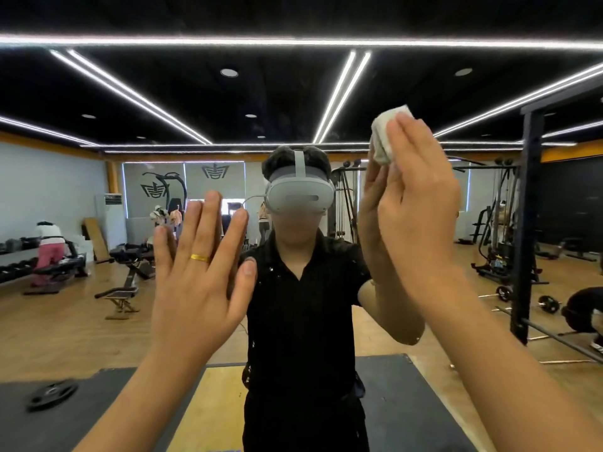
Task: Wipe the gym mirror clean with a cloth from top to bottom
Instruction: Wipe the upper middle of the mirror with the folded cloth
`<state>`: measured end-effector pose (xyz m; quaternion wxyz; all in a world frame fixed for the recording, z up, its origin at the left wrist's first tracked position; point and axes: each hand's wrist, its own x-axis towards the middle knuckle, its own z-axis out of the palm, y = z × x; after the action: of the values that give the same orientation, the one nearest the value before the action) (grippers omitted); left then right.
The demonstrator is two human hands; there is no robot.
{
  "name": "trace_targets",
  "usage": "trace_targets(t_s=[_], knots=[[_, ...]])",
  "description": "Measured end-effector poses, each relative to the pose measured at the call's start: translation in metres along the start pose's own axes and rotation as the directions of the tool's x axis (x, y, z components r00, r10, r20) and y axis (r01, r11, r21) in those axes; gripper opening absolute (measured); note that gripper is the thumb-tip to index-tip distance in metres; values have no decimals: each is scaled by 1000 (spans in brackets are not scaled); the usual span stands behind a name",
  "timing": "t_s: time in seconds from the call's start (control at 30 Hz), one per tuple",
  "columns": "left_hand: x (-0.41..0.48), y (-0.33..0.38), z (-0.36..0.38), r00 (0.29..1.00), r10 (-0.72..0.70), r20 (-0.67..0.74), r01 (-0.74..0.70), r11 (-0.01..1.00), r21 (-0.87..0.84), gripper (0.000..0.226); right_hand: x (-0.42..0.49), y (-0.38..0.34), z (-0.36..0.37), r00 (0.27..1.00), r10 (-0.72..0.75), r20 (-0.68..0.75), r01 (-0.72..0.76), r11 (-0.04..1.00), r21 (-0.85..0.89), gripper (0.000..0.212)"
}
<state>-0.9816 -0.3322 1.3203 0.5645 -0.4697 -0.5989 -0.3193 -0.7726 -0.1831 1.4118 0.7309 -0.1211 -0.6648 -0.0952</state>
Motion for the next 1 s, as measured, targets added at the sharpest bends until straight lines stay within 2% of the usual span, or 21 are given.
trace_targets(t_s=[0.07,0.13,0.2,0.23,0.27,0.33,0.4,0.53,0.63,0.73,0.8,0.9,1.0], knots=[[0,0,0,1000,-17,7,17,1000,-9,62,-17,-21,14,1000,-11,-15,10,999,-40,52],[-1,-1,0,1000,-20,12,20,1000,-6,61,-51,-38,25,983,-147,105,154,986,-64,64],[-1,-2,1,1000,-9,11,9,1000,3,60,-73,-37,22,920,-286,267,308,950,-42,74],[-1,-2,2,1000,-7,9,7,1000,4,59,-70,-29,16,901,-318,295,344,938,-42,76],[-1,-2,2,1000,-10,7,10,1000,1,59,-60,-20,12,911,-311,269,337,940,-54,75],[-2,-4,2,1000,-12,0,12,1000,-8,59,-34,-4,5,973,-188,133,202,974,-102,60],[-2,-4,2,1000,-2,-11,2,1000,-6,59,-13,7,0,991,-110,70,118,985,-125,47],[-2,-4,4,1000,9,-17,-9,1000,7,60,-31,-25,16,999,-35,-14,33,991,-133,49],[-3,-4,3,1000,7,-25,-7,1000,6,61,-68,-60,38,988,-143,59,149,982,-114,59],[-3,-5,3,1000,8,-26,-8,1000,6,61,-66,-56,31,956,-250,151,266,959,-95,61],[-4,-5,4,1000,6,-18,-6,1000,8,61,-45,-43,22,974,-203,101,216,968,-128,52],[-4,-5,5,1000,11,-10,-10,1000,28,62,-10,-28,18,1000,-10,-25,5,983,-181,45],[-4,-6,5,999,17,-28,-16,1000,27,62,-16,-38,29,1000,-8,-27,5,992,-128,48]])
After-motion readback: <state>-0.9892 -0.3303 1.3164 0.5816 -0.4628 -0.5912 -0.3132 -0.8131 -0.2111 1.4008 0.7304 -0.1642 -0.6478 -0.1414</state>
